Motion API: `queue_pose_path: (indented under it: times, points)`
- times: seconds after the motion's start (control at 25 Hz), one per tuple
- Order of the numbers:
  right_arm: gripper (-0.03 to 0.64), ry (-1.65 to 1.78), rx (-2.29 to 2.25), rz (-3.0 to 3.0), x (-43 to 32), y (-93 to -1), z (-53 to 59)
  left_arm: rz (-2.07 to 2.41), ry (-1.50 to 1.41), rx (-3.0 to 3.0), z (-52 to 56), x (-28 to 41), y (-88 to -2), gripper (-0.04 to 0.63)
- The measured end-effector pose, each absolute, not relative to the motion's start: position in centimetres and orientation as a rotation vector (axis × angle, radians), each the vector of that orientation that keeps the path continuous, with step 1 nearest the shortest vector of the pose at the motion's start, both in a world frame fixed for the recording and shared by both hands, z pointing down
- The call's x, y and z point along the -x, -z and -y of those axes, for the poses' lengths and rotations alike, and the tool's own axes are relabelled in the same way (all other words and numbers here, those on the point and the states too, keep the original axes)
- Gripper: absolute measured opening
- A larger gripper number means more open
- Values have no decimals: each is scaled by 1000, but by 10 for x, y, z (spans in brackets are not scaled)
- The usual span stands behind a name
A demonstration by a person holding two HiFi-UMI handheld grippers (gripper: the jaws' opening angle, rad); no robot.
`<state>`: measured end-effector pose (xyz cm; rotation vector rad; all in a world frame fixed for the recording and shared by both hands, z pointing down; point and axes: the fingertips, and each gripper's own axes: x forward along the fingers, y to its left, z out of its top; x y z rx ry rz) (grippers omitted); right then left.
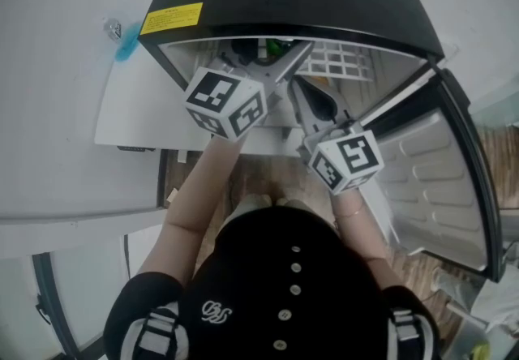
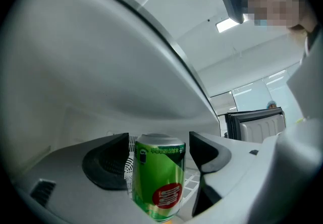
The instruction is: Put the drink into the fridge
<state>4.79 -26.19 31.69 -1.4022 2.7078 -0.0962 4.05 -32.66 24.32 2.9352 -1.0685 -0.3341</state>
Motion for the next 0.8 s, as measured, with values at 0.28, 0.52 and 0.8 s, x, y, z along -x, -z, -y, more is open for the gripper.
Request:
queue_pose_path:
  times: [0.28,0.52,0.8]
  points:
    - [8,102,1386,-2716,-41,-317,262,1047,423,-2897,307,-32,-242,362]
    - [8,82,1414,-2730,-40,-319,263,1028,480,-2838,291,-18,-246,360]
    - [8,70,1407,-2720,-38,-315,264,1004,501,-2826,278,-10,-259,347]
